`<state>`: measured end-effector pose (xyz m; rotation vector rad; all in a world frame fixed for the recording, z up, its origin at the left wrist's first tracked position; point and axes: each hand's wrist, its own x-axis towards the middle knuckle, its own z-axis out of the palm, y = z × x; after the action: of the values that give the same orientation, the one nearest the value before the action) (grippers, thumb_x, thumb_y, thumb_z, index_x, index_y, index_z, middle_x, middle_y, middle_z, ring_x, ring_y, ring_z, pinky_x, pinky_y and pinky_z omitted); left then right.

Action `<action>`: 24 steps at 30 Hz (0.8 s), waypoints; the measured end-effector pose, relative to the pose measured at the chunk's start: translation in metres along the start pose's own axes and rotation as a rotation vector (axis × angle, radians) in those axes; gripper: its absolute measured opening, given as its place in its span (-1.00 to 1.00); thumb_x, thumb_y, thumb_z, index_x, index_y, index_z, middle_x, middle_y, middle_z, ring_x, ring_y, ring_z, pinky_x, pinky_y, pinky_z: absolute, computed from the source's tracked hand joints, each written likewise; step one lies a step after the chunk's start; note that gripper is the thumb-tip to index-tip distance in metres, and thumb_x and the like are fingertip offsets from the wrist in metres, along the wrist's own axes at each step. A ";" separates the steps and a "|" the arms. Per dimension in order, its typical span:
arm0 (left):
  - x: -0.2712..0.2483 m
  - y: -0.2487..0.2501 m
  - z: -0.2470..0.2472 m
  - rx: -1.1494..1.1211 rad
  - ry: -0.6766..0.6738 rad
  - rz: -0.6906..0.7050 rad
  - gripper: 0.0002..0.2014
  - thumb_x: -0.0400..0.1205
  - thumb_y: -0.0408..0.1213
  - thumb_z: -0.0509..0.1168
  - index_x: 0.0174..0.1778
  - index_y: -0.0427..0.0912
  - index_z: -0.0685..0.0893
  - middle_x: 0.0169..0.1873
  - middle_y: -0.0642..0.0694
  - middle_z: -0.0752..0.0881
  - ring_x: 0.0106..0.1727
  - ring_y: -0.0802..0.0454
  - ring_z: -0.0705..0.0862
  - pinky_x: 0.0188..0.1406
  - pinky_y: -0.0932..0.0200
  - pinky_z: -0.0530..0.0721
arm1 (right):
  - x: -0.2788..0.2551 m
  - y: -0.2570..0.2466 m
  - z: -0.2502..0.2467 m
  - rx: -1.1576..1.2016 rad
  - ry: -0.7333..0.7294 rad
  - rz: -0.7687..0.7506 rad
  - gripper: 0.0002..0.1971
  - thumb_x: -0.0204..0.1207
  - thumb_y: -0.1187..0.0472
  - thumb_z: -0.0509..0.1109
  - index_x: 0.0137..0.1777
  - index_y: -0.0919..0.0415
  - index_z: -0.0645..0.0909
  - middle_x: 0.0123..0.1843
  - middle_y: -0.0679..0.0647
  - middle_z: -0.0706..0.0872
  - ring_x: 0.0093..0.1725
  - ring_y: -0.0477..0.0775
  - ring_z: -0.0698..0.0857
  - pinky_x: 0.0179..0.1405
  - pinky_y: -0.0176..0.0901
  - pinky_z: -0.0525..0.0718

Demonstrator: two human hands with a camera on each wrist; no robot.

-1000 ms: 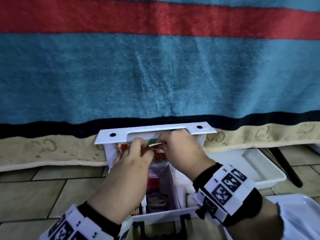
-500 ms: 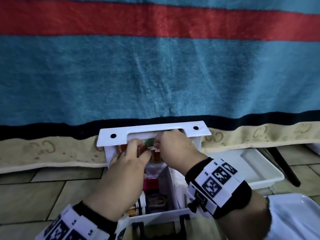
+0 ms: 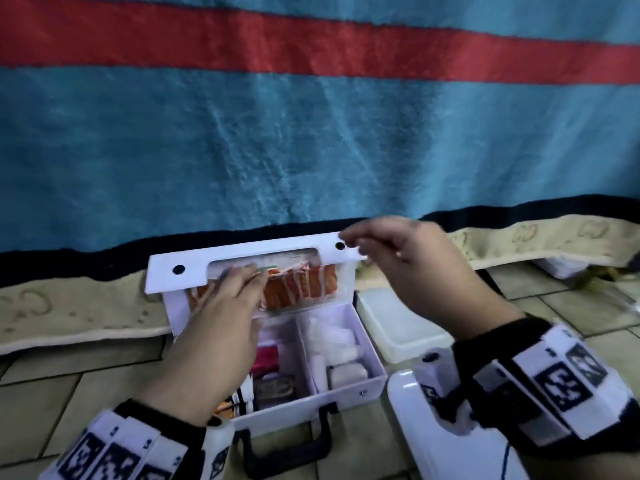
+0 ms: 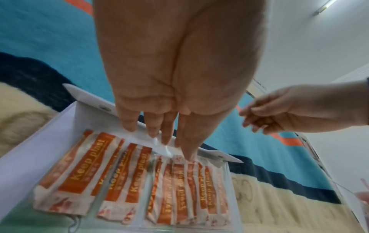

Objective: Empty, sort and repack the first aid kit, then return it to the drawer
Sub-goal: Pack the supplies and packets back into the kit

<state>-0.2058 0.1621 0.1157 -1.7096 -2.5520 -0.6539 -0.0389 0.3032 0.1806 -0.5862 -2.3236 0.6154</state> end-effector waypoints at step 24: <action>-0.012 0.059 0.031 -0.011 -0.221 0.085 -0.74 0.63 -0.14 0.27 0.24 0.00 0.61 0.11 0.04 0.56 0.11 0.05 0.59 0.14 0.13 0.55 | -0.191 0.110 -0.033 -0.813 -0.535 0.755 -0.66 0.54 0.10 0.19 -0.48 0.05 0.30 -0.42 -0.08 0.40 -0.42 -0.06 0.41 -0.25 -0.21 0.36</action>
<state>-0.1421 0.1812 0.1042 -1.9855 -2.5980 -0.5026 0.1412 0.2941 0.0501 -1.9225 -2.7907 0.0882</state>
